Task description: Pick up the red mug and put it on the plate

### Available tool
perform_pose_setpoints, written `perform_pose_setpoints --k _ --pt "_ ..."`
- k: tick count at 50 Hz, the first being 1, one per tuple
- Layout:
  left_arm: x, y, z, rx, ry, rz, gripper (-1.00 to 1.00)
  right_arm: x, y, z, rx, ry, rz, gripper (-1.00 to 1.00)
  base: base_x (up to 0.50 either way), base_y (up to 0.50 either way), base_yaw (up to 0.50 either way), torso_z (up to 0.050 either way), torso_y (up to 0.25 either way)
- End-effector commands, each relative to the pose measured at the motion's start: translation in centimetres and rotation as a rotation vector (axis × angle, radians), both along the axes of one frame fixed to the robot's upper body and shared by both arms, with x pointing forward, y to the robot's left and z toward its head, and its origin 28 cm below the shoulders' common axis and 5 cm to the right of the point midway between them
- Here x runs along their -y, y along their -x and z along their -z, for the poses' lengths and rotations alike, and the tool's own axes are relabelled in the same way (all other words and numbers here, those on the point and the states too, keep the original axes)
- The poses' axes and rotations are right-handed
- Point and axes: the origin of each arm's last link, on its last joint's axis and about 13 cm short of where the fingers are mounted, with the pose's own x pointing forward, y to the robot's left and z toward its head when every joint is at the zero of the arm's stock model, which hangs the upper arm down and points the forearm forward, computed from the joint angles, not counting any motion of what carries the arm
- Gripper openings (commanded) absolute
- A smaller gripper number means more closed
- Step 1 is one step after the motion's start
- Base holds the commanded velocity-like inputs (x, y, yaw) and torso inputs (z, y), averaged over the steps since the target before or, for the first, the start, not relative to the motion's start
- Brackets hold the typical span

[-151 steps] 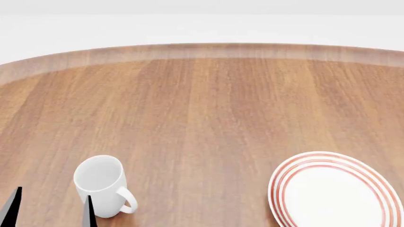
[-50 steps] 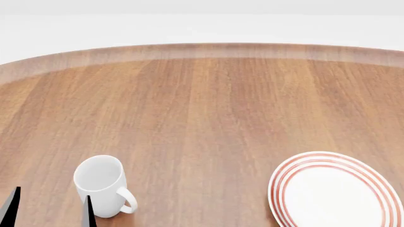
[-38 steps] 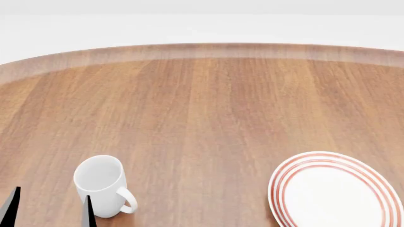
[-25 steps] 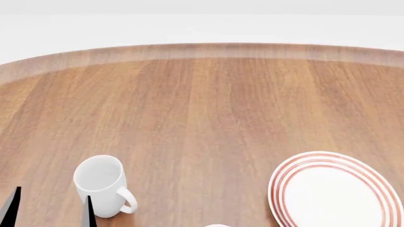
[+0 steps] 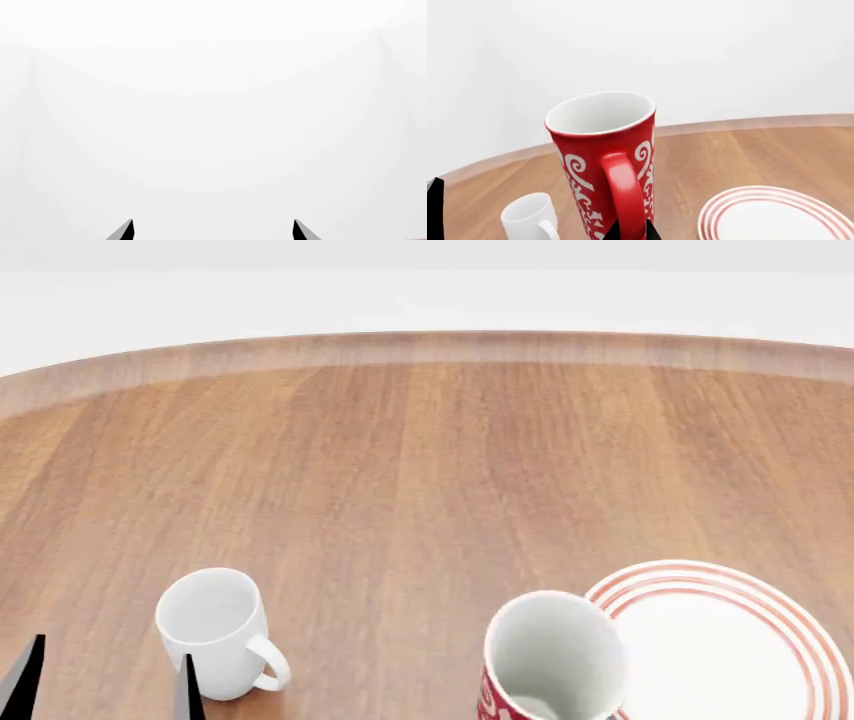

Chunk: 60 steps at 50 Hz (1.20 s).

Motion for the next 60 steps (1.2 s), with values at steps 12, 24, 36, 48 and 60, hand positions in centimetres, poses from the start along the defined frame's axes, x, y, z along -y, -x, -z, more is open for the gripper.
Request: perform_pose_setpoints --k 12,24,36,48,60 --pt "0.0 0.0 0.0 0.004 0.001 -0.001 1.0 0.6 -2.4 -2.2 -0.032 0.069 0.029 -1.0 0.0 0.0 0.0 0.0 0.0" --pt "0.0 0.0 0.0 0.007 0.001 -0.002 1.0 1.1 -3.2 -3.6 -0.038 0.093 0.068 -1.0 0.0 0.0 0.0 0.0 0.001" --pt "0.0 0.0 0.0 0.009 0.001 -0.002 1.0 2.0 -3.8 -4.9 -0.037 0.127 0.123 -1.0 0.0 0.0 0.0 0.0 0.0" --pt "0.0 0.0 0.0 0.012 0.002 -0.002 1.0 2.8 -4.5 -5.4 -0.046 0.123 0.174 -1.0 0.0 0.0 0.0 0.0 0.0" --pt "0.0 0.0 0.0 0.015 0.002 -0.002 1.0 3.4 -4.9 -6.1 -0.045 0.106 0.22 -1.0 0.0 0.0 0.0 0.0 0.0"
